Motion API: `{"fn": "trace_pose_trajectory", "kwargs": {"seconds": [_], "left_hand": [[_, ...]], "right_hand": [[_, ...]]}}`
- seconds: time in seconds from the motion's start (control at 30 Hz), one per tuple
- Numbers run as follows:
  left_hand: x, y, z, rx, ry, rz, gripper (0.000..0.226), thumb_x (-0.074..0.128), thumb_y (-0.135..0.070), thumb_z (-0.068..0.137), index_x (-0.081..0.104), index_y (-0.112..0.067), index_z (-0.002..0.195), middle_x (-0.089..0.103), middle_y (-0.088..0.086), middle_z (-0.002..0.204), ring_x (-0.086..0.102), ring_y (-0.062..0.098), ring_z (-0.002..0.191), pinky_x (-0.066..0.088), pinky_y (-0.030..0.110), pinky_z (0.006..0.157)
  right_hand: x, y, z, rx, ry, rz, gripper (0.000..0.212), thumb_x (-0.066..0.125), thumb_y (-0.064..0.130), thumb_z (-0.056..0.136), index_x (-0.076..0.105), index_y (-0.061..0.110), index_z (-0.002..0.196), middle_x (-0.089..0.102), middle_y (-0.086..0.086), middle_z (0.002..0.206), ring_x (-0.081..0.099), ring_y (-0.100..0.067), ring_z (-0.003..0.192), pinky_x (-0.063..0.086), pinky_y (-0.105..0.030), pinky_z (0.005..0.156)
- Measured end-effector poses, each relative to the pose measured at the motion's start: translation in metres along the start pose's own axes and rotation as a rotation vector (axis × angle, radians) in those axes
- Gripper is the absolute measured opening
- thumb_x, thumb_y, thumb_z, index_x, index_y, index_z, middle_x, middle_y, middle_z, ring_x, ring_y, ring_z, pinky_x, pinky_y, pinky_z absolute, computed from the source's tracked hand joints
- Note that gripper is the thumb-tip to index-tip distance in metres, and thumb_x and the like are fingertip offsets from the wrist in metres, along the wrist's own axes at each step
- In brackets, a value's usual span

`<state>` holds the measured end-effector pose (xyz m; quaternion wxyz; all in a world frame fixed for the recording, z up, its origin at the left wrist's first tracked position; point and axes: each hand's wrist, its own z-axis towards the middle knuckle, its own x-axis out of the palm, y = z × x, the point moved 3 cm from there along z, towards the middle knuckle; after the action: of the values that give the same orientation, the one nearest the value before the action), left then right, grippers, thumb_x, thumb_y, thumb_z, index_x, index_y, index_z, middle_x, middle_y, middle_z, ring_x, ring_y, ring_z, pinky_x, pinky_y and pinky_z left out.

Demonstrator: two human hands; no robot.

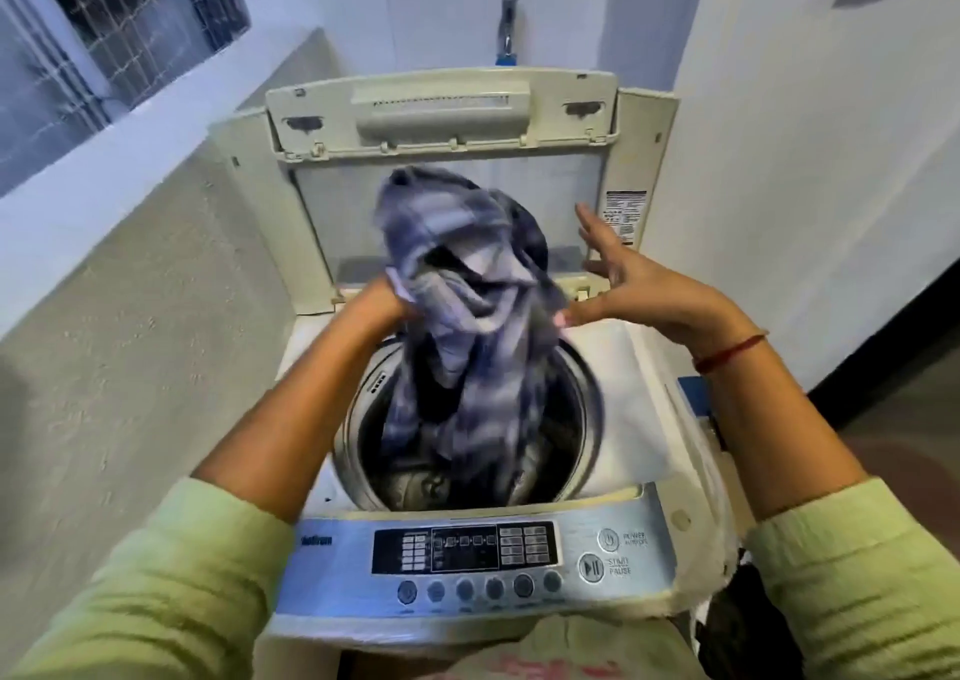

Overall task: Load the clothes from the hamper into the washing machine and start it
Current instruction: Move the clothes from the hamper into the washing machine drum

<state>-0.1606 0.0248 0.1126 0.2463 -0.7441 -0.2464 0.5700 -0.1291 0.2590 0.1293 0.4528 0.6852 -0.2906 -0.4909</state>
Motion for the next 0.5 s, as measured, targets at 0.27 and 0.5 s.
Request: {"fn": "trace_pose_trajectory", "kwargs": {"seconds": [0.27, 0.5], "left_hand": [[0.032, -0.025, -0.009, 0.263, 0.448, 0.347, 0.022, 0.056, 0.007, 0.088, 0.058, 0.007, 0.110, 0.057, 0.020, 0.119, 0.042, 0.012, 0.097, 0.037, 0.014, 0.080], [-0.058, 0.035, 0.031, 0.055, -0.116, 0.649, 0.038, 0.044, -0.030, 0.097, 0.057, -0.005, 0.122, 0.058, 0.028, 0.124, 0.057, 0.040, 0.110, 0.046, 0.041, 0.093]], "right_hand": [[0.028, 0.003, 0.031, -0.239, 0.003, -0.201, 0.047, 0.075, 0.015, 0.068, 0.059, 0.016, 0.112, 0.065, 0.006, 0.100, 0.057, 0.004, 0.090, 0.047, -0.019, 0.085], [-0.046, -0.002, 0.021, 0.018, -0.467, -1.029, 0.043, 0.053, 0.019, 0.087, 0.049, 0.018, 0.131, 0.055, -0.017, 0.129, 0.055, -0.038, 0.109, 0.045, -0.045, 0.086]]}}
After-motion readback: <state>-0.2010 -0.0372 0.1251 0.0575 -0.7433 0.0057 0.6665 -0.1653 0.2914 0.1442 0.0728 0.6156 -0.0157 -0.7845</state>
